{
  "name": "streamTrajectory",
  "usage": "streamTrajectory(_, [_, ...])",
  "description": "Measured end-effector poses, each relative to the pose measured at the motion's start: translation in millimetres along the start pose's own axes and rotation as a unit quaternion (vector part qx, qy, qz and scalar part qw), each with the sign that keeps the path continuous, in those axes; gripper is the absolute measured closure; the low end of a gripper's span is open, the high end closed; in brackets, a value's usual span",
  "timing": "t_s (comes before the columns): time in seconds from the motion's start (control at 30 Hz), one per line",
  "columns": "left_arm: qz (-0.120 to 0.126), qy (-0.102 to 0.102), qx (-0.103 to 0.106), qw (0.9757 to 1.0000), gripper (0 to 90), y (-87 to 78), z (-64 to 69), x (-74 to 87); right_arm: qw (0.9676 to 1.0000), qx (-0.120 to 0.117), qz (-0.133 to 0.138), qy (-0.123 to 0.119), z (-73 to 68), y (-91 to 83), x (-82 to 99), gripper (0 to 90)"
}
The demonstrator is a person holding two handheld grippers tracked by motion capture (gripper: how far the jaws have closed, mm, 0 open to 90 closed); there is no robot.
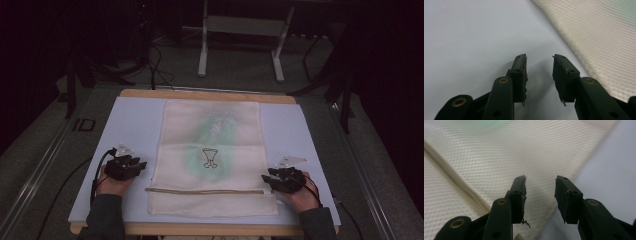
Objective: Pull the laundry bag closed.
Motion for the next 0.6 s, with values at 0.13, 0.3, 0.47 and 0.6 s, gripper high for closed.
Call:
streamTrajectory(0.13, [0.001, 0.005, 0.011, 0.9999, 65.4, -0.8, 2.1, -0.3, 0.9999, -0.007, -0.009, -0.013, -5.2, 2.4, -0.5, 59.3])
streamTrajectory(0.3, [0.006, 0.013, 0.031, 0.9994, 66.5, -3.7, 6.1, -1.8, 0.9997, -0.012, -0.009, -0.020, -11.1, 4.6, -3.9, 55.7])
streamTrajectory(0.47, [0.011, 0.034, 0.037, 0.9987, 65.0, -3.4, 13.4, -3.8, 0.9993, -0.021, -0.009, -0.028, -19.3, 7.8, -9.9, 55.2])
streamTrajectory(0.6, [0.011, 0.042, 0.051, 0.9977, 67.6, -3.4, 18.0, -4.3, 0.9989, -0.029, -0.007, -0.037, -28.2, 9.1, -16.0, 55.3])
Point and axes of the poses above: each handheld gripper's, and its own axes: y roughly forward along the jaws, x roughly out of its underside, z roughly to its right, the point moved 7 cm from there along y, roughly forward along the jaws, and after that the axes turned 6 degrees about -y, right-handed, at the moved point
